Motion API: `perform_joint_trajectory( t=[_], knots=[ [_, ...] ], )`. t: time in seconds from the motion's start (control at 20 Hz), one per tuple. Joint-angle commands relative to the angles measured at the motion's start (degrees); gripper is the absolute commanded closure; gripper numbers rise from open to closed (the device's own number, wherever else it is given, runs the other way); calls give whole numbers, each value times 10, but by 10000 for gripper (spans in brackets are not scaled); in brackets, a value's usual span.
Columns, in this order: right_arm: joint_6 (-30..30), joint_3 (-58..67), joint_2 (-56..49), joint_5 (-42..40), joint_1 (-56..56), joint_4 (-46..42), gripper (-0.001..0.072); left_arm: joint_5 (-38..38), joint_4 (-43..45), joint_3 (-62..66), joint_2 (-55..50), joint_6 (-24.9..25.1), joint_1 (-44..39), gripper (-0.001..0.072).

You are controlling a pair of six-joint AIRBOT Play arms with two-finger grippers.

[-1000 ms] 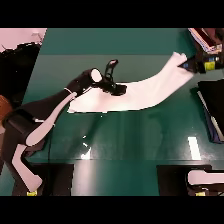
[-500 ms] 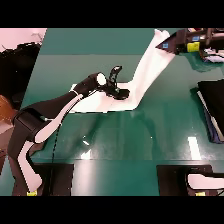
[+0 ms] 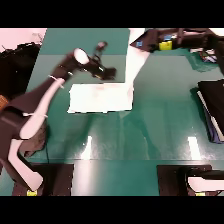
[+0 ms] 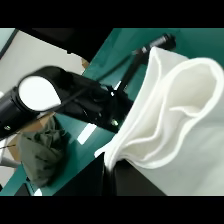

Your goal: Fold the shirts.

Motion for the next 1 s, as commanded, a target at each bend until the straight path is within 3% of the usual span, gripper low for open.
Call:
perform_joint_trajectory(
  t=[0.0,0.25,0.35,0.4,0.5,0.6,0.75,0.95],
  knots=[
    [-43,1,-37,-55,76,47,696,-45,54,17,83,-3,95,682],
    [-148,2,-155,-190,208,147,673,-87,116,17,206,-2,207,682],
    [-173,31,-203,-196,238,141,302,-94,119,17,233,-2,233,682],
    [-173,56,-224,-171,242,141,197,-99,120,17,242,-2,241,682],
    [-172,97,-250,-90,231,139,190,-114,121,17,248,0,245,682],
    [-146,108,-249,-7,193,115,287,-126,120,17,249,2,243,682],
    [-76,107,-235,83,125,-16,308,-132,120,17,249,2,243,682],
    [-30,-6,-178,106,21,-96,308,-138,120,17,249,2,243,682]
  ],
)
